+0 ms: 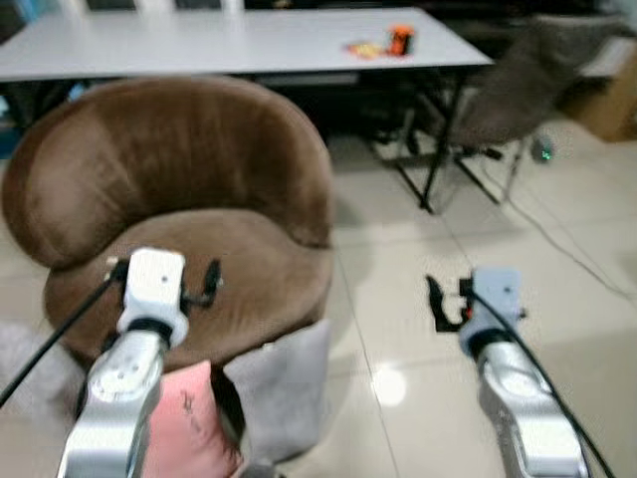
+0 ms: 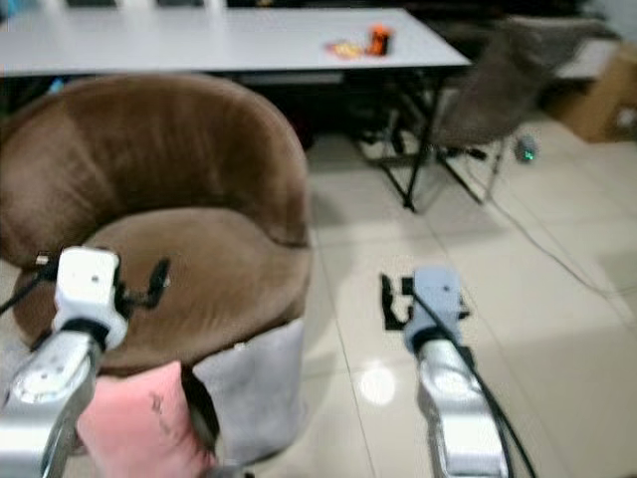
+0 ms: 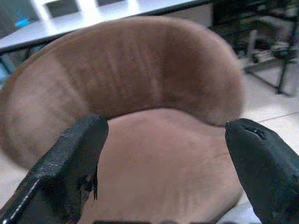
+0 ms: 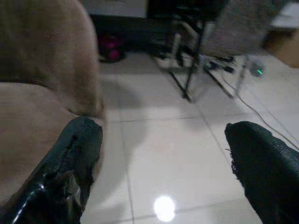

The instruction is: Move the pillow to the sofa from floor

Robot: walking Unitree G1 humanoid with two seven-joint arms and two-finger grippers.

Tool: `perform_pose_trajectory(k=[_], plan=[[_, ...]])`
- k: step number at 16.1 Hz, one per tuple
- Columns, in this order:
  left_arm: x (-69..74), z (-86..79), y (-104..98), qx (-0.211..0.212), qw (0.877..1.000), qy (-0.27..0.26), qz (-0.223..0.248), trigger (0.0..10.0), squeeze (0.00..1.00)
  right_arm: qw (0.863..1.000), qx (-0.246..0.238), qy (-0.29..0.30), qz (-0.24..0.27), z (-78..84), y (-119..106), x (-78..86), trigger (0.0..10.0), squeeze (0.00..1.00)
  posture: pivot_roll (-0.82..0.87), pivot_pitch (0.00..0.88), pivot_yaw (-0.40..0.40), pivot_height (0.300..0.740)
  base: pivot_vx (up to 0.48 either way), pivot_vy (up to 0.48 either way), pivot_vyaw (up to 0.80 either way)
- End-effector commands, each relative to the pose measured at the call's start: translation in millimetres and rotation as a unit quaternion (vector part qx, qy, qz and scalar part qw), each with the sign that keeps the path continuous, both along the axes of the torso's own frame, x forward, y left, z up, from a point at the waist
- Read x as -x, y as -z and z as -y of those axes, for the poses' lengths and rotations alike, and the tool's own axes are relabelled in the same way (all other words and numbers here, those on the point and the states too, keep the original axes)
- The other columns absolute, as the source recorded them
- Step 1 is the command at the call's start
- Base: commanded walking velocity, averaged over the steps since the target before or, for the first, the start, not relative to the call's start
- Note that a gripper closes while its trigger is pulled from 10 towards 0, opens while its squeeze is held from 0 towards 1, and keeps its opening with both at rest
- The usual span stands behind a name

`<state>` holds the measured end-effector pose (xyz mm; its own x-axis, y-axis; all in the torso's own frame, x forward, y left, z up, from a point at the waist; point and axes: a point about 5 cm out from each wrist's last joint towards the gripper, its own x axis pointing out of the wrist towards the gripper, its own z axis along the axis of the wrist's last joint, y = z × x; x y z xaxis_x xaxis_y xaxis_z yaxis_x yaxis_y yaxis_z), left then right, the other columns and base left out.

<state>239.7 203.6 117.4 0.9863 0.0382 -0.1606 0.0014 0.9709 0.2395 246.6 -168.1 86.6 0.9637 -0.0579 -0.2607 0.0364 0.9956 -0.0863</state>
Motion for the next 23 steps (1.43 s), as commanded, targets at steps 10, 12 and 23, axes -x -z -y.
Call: perform_pose_trajectory(k=[10, 12, 23], plan=[[-9.9, 7.9, -4.6, -0.002, 1.0, 0.007, 0.026, 10.0, 0.0, 0.999, 0.017, -0.009, 0.029, 2.3, -5.2, -11.1, 10.0, 1.0, -0.06, 0.0, -0.026, 0.74, 0.0, -0.425, 0.8], [-10.3, 8.4, -2.9, -0.001, 1.0, 0.011, 0.022, 10.0, 0.0, 0.999, 0.021, -0.007, 0.032, 2.4, -5.3, -12.1, 10.0, 1.0, -0.06, 0.0, -0.025, 0.74, 0.0, -0.137, 0.8], [-12.2, 9.7, -5.0, 0.014, 0.999, 0.032, 0.038, 10.0, 0.0, 0.999, 0.025, 0.001, 0.04, 3.0, -4.9, -12.0, 10.0, 1.0, -0.07, 0.0, -0.021, 0.74, 0.168, 0.0, 0.3]])
